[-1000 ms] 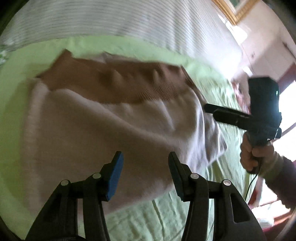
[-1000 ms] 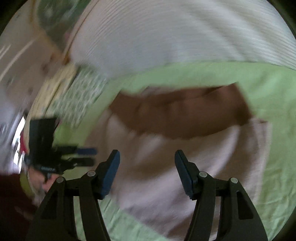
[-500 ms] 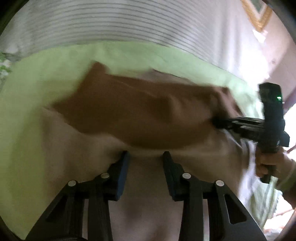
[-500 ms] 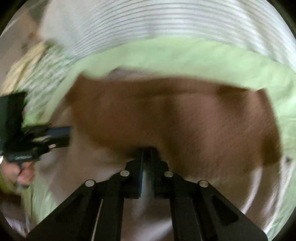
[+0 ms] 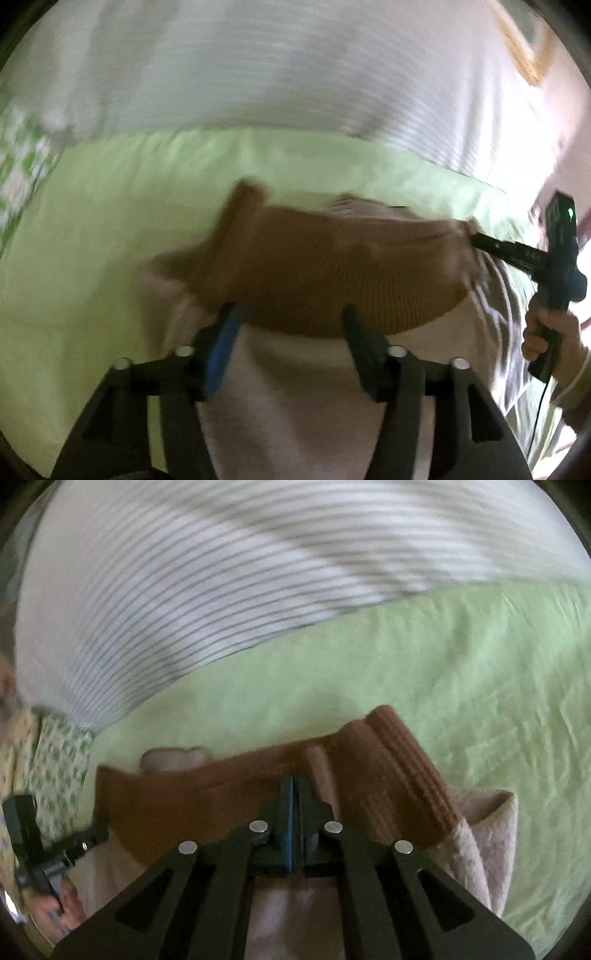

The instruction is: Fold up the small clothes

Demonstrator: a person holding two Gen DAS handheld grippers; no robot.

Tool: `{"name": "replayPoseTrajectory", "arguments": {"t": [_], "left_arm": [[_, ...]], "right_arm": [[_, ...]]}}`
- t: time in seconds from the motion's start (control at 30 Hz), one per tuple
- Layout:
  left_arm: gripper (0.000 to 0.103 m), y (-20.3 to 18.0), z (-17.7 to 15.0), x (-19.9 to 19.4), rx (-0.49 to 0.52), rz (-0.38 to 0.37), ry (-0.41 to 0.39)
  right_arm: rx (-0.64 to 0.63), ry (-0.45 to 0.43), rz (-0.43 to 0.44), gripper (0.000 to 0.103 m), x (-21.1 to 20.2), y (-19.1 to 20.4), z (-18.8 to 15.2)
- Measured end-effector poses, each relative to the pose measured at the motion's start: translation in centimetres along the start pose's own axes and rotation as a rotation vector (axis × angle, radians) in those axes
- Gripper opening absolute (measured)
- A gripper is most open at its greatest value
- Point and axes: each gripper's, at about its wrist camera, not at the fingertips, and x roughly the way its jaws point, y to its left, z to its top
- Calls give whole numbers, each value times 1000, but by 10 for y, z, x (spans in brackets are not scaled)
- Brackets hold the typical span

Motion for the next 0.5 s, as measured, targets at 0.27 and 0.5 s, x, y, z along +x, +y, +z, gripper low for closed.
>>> {"name": "replayPoseTrajectory", "arguments": {"t": [0.27,0.5], "left_arm": [[62,-79,8,39,225,-174,154],[36,-59,24,77,210,41,152]], "right_arm": [[-125,135,169,4,-3,26,-27],[-155,147,53,4,22,16,-24]]}}
